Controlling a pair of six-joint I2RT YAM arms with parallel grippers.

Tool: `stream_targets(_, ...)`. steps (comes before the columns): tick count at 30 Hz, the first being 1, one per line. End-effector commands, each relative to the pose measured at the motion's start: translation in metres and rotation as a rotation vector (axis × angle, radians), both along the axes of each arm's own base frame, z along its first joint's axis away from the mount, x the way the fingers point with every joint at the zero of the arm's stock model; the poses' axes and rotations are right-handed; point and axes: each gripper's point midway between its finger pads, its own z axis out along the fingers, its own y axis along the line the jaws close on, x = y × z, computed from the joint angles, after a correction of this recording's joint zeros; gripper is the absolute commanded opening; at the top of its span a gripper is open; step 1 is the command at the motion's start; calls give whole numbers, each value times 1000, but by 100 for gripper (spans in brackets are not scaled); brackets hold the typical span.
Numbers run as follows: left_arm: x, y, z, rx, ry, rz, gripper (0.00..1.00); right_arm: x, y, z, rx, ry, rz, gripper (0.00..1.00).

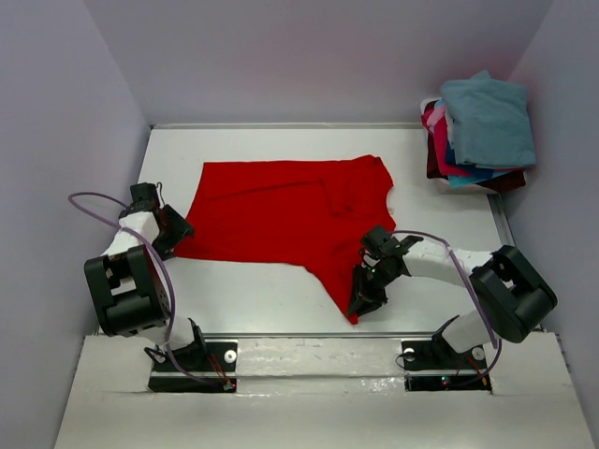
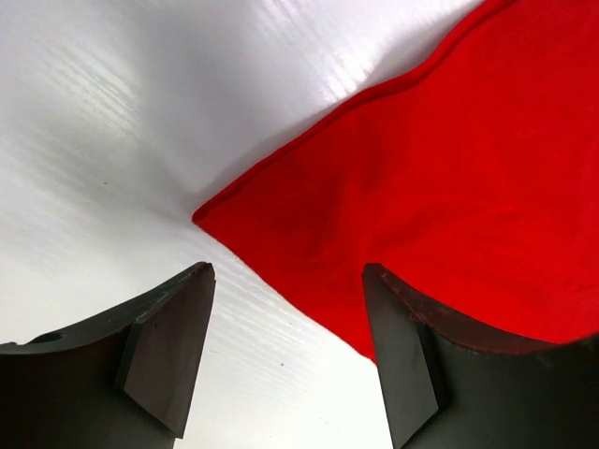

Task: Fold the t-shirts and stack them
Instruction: Fold the tshirt

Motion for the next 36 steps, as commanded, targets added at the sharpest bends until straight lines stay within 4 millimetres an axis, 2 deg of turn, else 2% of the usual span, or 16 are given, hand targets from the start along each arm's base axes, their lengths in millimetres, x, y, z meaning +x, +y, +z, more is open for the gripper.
stream_targets(1, -5, 14, 17, 70, 5, 22, 76, 6, 7, 7, 13, -26, 10, 31)
stream_targets(6, -12, 26, 14, 118, 43, 58, 76, 7, 7, 9, 20, -33, 17, 31)
stream_targets(11, -17, 33, 2, 119, 82, 78, 76, 10, 8, 11, 14, -40, 25, 31)
stream_targets(15, -8, 27, -12, 71, 81, 52, 75, 11, 7, 15, 5, -52, 31, 31)
stream_targets(24, 10, 16, -27, -4, 65, -9, 70, 13, 6, 16, 0, -62, 35, 31)
stream_targets(29, 15, 13, -28, -23, 45, -23, 59, 12, 4, 15, -11, -61, 36, 31)
stream_targets(30, 16, 13, -28, -27, 40, -26, 54, 12, 4, 15, -13, -61, 37, 31)
stream_targets(36, 12, 11, -27, -33, 51, -26, 38, 13, 3, 13, -23, -60, 40, 30)
